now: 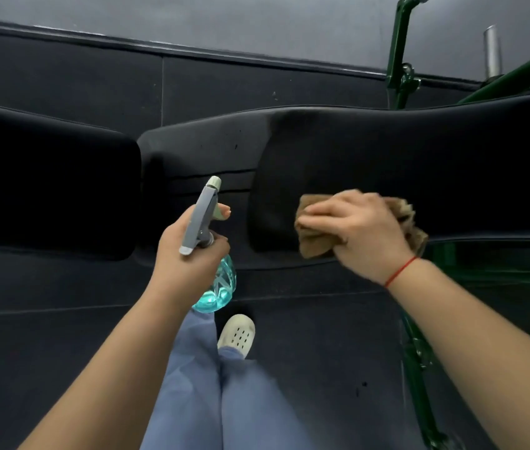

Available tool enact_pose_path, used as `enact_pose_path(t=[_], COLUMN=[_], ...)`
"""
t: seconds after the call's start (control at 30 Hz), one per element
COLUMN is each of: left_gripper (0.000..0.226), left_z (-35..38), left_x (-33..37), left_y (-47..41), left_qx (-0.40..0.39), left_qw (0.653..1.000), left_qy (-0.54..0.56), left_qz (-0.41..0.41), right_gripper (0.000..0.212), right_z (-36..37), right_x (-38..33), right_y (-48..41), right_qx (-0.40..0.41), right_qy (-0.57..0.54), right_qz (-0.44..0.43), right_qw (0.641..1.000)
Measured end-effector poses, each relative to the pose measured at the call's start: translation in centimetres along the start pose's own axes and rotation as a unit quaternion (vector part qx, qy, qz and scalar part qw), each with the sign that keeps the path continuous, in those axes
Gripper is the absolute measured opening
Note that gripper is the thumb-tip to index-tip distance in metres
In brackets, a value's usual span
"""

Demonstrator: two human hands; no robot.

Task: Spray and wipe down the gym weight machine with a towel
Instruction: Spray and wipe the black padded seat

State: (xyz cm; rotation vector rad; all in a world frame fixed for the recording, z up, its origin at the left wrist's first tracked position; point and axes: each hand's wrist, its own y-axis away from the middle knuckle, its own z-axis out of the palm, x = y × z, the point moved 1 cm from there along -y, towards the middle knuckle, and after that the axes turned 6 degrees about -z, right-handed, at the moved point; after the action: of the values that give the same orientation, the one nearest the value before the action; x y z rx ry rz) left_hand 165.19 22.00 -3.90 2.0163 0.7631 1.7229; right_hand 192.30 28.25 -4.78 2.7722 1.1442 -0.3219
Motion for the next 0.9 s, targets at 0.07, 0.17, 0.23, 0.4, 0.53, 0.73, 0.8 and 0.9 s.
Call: enact_pose_path(t=[0.07,0.17,0.23,0.4,0.53,0.73,0.8,0.9], left_gripper=[0.042,0.043,0.043,0.042,0.042,0.039,0.04,0.04], left_z=[0.5,1.5,2.0,2.6,2.8,3.0,3.0,3.1], left_x=[-0.3,-0.6,-0.9,-1.7,-2.0,-1.3,-1.0,-0.7], left_y=[1.1,2.6,3.5,4.9,5.0,4.7,4.8,5.2], left_qx=[0.006,0.014,0.016,0.017,0.02,0.03,0.027,0.019], left_qw=[1.0,1.0,1.0,0.999,0.999,0.998,0.999,0.999], left_qy=[0.012,0.018,0.014,0.003,-0.014,-0.028,-0.023,-0.033], left_qz=[-0.001,-0.001,-0.01,-0.038,-0.048,-0.04,-0.029,-0.015], right_gripper=[0.058,0.061,0.063,0.064,0.058,0.053,0.054,0.065], right_z=[-2.8,-5.6,-5.4,-0.7,3.9,7.1,8.1,8.7], right_x=[2.9,6.1,6.4,2.1,-2.5,-7.6,-9.2,-9.8], right_y=[0.6,0.5,-0.8,-3.1,-3.5,-3.0,-1.6,0.8], right_qx=[0.048,0.123,0.146,0.09,0.051,0.026,-0.002,-0.012], right_qy=[0.051,0.14,0.152,0.159,0.104,0.013,0.008,0.043], right_qz=[0.073,0.252,0.352,0.313,0.19,0.108,0.047,0.033], right_qw=[0.995,0.95,0.912,0.932,0.975,0.994,0.999,0.998])
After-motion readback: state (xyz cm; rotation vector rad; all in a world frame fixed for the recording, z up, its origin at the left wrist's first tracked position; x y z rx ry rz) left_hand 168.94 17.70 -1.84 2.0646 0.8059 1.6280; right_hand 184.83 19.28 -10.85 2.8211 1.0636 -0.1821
